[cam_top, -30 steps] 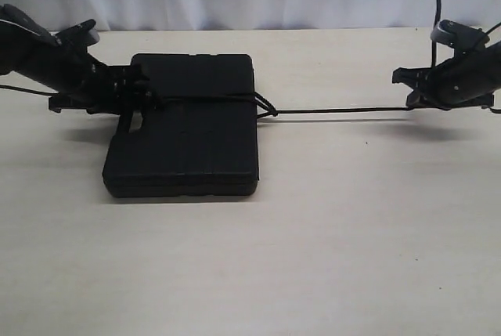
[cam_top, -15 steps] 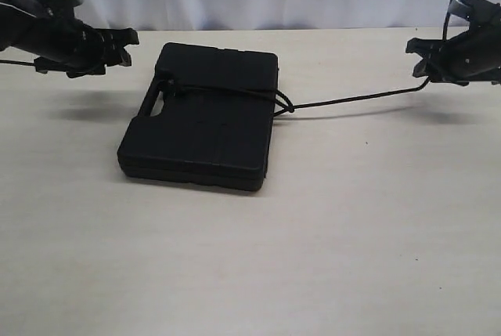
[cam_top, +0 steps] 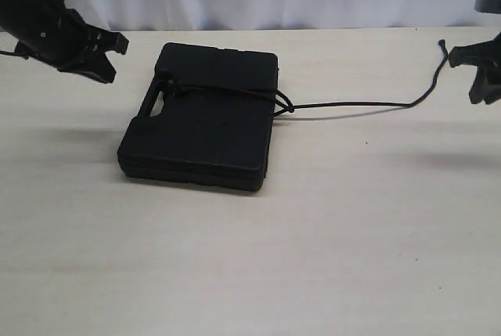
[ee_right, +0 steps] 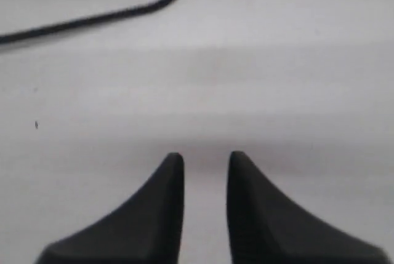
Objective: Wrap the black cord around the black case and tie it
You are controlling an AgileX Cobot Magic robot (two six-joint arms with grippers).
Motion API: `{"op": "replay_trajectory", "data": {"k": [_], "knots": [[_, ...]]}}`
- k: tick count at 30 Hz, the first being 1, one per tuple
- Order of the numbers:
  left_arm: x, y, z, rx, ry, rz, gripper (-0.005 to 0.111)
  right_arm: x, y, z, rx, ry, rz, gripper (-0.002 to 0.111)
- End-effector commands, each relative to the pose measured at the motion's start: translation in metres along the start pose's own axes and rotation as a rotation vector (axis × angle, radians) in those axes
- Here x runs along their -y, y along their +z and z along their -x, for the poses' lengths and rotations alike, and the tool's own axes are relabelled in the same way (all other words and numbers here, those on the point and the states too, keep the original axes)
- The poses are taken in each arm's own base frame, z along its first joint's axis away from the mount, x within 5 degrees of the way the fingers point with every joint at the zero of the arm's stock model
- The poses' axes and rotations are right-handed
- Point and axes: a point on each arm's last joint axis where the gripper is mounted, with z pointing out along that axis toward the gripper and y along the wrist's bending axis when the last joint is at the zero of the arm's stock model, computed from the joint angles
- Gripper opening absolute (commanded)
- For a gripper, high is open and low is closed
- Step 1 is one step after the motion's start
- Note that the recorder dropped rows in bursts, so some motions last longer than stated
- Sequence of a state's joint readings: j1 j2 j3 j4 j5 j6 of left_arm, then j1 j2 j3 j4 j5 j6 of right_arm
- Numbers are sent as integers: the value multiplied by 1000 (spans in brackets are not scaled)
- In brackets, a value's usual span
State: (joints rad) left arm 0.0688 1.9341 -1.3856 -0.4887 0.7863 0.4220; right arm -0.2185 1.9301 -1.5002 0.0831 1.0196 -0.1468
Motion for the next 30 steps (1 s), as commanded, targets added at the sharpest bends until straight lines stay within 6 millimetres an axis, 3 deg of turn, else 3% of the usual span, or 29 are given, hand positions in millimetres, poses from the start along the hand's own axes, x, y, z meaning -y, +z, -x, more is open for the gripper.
{"op": "replay_trajectory", "data": {"k": [1, 4, 9, 13, 15, 17, 20, 21, 22, 23, 26, 30], "knots": [[6, -8, -19, -224, 28, -45, 0, -2, -17, -22, -77, -23, -3, 4], [3, -11, -36, -365, 3, -7, 0, -5, -28, -38, -78, -23, -3, 4], [2, -19, -58, -409, 3, 37, 0, -6, -45, -62, -66, -40, -26, 4], [14, -51, -75, -324, 17, 53, 0, -9, -69, -87, 9, -73, -51, 4], [24, -80, -86, -221, 39, 73, 0, -14, -86, -101, 109, -65, -45, 4], [36, -114, -102, -52, 73, 107, 0, -18, -104, -119, 251, -79, -50, 4], [56, -170, -136, 353, 147, 163, 0, -27, -135, -154, 564, -109, -57, 4], [67, -193, -156, 563, 190, 156, 0, -33, -146, -174, 707, -115, -44, 4], [71, -201, -166, 646, 204, 147, 0, -35, -150, -185, 781, -119, -39, 4], [81, -217, -191, 845, 236, 124, 0, -39, -155, -204, 910, -121, -38, 4], [85, -233, -233, 1146, 241, 128, 0, -42, -160, -242, 1152, -104, -57, 4], [79, -239, -263, 1337, 190, 185, 0, -38, -154, -272, 1349, -6, -87, 4]]}}
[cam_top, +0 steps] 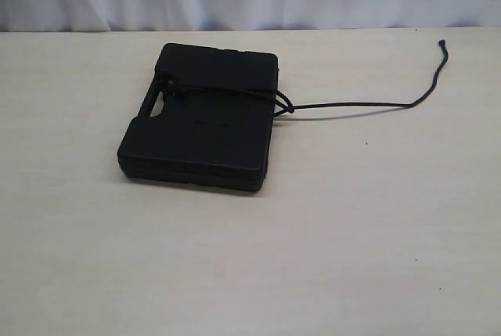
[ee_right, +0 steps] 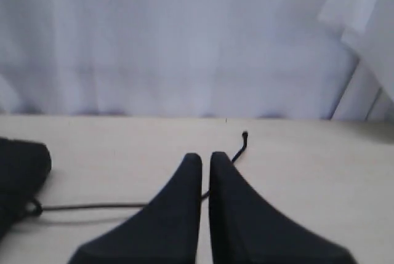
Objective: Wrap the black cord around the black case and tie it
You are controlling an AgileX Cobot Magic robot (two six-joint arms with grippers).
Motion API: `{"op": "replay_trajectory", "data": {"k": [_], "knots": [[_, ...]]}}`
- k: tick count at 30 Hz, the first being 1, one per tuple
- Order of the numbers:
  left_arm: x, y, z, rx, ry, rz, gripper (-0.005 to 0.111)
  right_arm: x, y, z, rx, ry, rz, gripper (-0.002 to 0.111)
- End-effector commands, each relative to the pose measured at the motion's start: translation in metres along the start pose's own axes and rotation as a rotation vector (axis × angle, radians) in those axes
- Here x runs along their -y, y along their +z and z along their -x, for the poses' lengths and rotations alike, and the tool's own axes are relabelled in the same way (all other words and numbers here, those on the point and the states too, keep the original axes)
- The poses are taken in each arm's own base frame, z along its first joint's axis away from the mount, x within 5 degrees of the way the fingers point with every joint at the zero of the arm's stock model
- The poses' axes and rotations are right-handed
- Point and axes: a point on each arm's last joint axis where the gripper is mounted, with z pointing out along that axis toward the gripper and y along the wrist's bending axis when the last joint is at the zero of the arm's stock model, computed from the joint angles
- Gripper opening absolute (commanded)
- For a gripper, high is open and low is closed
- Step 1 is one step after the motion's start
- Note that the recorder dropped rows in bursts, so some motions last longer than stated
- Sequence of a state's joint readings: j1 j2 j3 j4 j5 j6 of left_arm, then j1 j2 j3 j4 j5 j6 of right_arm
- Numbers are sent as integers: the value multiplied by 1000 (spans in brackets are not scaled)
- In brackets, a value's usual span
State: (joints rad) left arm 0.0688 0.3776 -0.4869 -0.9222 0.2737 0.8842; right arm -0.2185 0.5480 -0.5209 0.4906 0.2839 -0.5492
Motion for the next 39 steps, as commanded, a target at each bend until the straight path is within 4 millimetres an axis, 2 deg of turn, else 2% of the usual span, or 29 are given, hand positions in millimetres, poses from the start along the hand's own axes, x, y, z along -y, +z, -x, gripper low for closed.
{"op": "replay_trajectory", "data": {"k": [1, 4, 10, 15, 39], "knots": [[-6, -24, -9, 174, -37, 113, 0, 5, -21, -15, 212, 61, -102, 4], [-5, -28, -15, 175, -38, 104, 0, 4, -27, -26, 272, 106, -109, 4], [-2, -27, -16, 155, -37, 74, 0, -10, -34, -38, 279, 113, 62, 4], [0, -27, -17, 143, -36, 56, 0, -15, -36, -38, 287, 110, 129, 4], [0, -27, -17, 141, -36, 53, 0, -15, -36, -38, 285, 110, 131, 4]]}}
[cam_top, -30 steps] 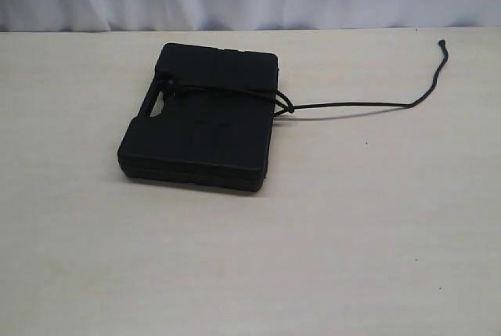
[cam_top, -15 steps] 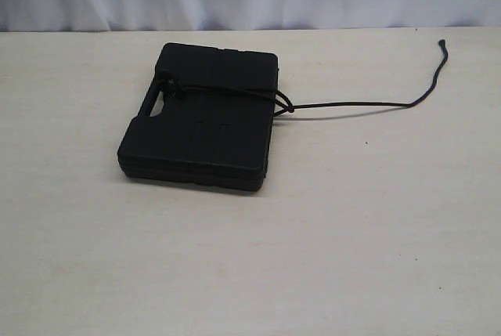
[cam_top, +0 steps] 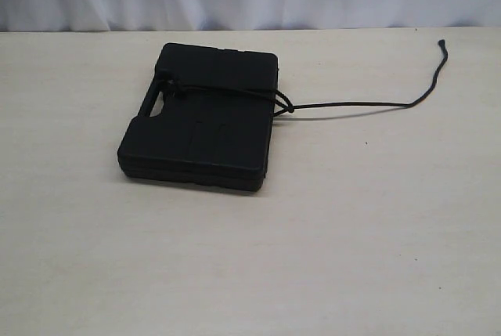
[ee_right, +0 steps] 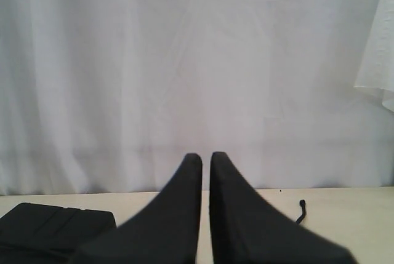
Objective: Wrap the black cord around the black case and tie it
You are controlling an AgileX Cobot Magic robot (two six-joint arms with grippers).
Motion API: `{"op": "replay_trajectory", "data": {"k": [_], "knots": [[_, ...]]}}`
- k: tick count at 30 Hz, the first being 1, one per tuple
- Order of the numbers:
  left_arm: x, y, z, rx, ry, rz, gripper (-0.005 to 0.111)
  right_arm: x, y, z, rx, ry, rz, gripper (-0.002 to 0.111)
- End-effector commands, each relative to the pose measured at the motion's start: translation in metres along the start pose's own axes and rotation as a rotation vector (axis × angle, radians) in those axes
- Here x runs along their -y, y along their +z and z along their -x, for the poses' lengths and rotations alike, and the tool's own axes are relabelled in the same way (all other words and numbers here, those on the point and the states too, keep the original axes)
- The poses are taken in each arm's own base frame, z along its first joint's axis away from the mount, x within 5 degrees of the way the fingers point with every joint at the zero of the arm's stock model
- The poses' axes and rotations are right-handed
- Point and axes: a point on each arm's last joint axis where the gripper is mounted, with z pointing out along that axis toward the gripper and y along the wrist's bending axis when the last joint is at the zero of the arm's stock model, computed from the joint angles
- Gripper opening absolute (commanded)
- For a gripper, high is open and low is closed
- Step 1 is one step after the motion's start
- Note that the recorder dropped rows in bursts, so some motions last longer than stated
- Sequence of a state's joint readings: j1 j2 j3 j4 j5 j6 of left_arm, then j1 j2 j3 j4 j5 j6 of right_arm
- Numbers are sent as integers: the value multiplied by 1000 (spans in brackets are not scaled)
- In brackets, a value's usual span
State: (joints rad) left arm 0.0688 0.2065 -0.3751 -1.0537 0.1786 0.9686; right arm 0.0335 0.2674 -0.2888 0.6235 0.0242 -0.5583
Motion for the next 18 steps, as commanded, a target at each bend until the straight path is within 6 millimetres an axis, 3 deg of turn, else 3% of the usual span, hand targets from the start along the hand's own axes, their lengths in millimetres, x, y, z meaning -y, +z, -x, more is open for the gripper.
{"op": "replay_trajectory", "data": {"k": [1, 7, 14, 16, 18], "knots": [[0, -1, 0, 2, -3, -3, 0, 0, 0, -1, 1, 5, 2, 4], [0, -1, 0, 2, -3, -3, 0, 2, -12, -27, -29, -1, -7, 4], [0, -1, 0, 2, -3, -3, 0, 6, -25, -76, -39, 27, -12, 4], [0, -1, 0, 2, -3, -3, 0, 6, -26, -76, -1, 47, -11, 4], [0, -1, 0, 2, -3, -3, 0, 6, -26, -84, -86, 33, -15, 4]]}}
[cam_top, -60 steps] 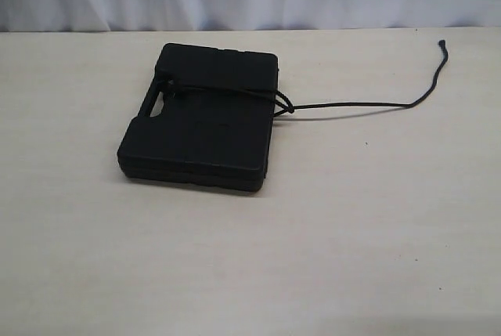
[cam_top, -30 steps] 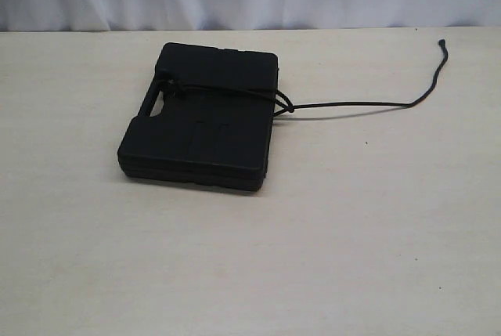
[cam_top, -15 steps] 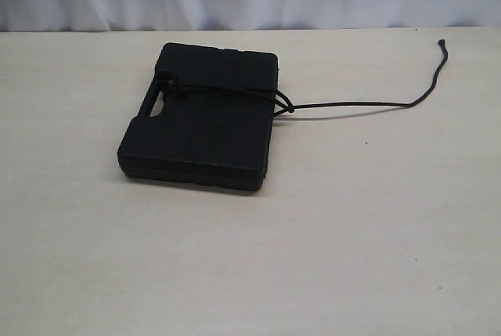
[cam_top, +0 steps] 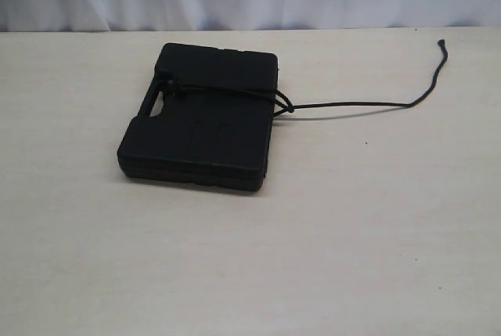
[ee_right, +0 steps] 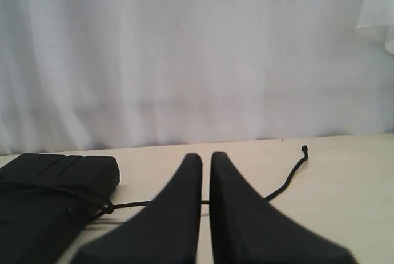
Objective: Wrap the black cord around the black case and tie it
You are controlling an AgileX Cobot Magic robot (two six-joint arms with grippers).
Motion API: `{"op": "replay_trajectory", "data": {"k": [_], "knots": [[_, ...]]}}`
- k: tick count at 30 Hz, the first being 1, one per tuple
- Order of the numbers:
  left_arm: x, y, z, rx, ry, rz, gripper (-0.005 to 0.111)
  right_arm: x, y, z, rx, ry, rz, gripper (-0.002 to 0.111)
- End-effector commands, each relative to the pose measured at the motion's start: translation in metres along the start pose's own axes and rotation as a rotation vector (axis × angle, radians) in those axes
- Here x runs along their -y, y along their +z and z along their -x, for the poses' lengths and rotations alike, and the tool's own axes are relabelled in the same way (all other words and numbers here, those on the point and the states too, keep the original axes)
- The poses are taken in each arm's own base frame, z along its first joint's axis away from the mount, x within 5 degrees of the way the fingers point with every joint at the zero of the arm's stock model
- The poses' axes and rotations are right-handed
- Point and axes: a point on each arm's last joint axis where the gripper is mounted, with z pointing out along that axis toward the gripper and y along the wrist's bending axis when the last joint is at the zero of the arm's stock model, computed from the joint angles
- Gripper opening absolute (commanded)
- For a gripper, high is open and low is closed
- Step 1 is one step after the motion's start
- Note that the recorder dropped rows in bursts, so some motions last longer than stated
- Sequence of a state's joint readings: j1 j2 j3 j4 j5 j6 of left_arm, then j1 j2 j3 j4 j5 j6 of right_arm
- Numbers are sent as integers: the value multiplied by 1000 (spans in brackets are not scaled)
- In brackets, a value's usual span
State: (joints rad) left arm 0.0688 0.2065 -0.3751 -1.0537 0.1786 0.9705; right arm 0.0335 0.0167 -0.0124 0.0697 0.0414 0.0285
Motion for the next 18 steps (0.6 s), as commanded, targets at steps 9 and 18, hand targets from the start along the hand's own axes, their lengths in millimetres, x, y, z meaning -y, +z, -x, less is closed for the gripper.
{"op": "replay_trajectory", "data": {"k": [9, 18], "knots": [[1, -1, -1, -2, -1, -8, 0, 0, -1, -9, -58, -48, 1, 4], [1, -1, -1, -3, 1, -7, 0, 0, -1, -9, -58, -48, 1, 4]]}}
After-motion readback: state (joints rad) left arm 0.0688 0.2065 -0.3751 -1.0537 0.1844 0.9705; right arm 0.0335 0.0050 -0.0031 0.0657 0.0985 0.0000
